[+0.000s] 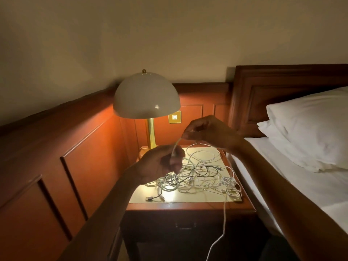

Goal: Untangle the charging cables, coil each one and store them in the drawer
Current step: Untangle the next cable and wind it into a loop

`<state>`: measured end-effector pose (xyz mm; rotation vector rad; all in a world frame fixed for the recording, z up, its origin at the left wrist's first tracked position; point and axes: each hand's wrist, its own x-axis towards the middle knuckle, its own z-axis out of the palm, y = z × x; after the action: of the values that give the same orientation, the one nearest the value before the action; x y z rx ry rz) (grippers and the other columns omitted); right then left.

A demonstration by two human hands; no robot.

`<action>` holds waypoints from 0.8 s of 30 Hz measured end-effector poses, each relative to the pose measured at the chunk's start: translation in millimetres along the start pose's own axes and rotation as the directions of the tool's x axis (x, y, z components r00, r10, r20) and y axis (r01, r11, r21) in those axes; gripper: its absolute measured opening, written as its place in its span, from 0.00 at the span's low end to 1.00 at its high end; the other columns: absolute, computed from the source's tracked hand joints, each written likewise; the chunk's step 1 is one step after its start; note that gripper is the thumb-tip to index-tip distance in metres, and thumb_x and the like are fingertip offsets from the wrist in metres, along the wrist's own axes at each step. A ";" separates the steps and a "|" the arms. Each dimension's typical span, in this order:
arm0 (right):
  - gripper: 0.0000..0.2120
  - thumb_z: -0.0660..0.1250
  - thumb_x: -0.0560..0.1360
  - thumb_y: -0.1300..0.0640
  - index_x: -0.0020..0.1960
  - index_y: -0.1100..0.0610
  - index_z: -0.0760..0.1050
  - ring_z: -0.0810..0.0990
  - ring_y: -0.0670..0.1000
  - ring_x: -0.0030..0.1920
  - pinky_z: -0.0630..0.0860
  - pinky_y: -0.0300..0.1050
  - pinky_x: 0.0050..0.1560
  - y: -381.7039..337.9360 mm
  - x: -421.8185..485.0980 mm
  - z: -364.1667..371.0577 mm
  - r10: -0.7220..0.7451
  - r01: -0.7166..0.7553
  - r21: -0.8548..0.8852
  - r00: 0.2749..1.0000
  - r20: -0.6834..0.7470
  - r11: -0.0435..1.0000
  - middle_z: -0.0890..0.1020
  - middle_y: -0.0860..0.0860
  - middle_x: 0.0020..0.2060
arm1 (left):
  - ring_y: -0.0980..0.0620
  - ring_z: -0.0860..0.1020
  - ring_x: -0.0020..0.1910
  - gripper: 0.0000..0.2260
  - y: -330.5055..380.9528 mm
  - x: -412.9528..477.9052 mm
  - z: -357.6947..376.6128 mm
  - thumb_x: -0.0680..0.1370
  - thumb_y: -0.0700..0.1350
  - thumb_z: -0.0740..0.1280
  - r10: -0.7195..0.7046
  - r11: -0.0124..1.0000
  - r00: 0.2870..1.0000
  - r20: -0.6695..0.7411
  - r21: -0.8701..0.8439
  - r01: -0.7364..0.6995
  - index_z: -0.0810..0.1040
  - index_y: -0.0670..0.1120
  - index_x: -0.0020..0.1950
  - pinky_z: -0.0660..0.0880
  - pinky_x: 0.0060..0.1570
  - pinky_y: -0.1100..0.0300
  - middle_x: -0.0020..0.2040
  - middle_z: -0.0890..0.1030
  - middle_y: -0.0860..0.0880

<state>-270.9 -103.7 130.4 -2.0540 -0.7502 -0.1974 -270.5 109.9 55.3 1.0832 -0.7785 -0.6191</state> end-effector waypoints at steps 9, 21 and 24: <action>0.09 0.65 0.81 0.52 0.48 0.45 0.85 0.66 0.44 0.22 0.60 0.36 0.23 54.7 -41.3 92.2 0.293 -0.262 0.228 0.949 -0.116 0.938 0.78 0.48 0.26 | 0.45 0.84 0.51 0.13 -12.6 12.6 -6.8 0.79 0.41 0.63 0.073 0.782 0.834 -0.548 -0.488 -0.389 0.77 0.35 0.59 0.82 0.47 0.55 0.53 0.83 0.41; 0.09 0.70 0.78 0.49 0.50 0.53 0.85 0.77 0.38 0.28 0.73 0.38 0.37 7.8 -12.4 7.1 0.098 -0.060 -0.524 0.994 0.045 0.849 0.79 0.41 0.29 | 0.52 0.80 0.33 0.17 -37.6 9.1 -16.1 0.83 0.47 0.59 0.245 0.727 0.917 -0.314 0.685 0.040 0.79 0.38 0.42 0.78 0.38 0.58 0.30 0.76 0.53; 0.05 0.71 0.76 0.51 0.46 0.50 0.84 0.79 0.39 0.29 0.75 0.34 0.37 13.3 -2.5 -8.7 0.089 -0.076 -0.312 0.996 0.027 0.947 0.83 0.48 0.31 | 0.51 0.73 0.32 0.19 -24.1 2.4 -3.5 0.83 0.51 0.55 0.000 0.965 0.980 -0.199 0.258 0.052 0.73 0.37 0.44 0.72 0.37 0.60 0.30 0.71 0.52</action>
<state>-263.9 -117.2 124.9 -2.3908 -0.6904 -0.2395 -268.0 101.4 32.6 1.3781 -0.6862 -0.4291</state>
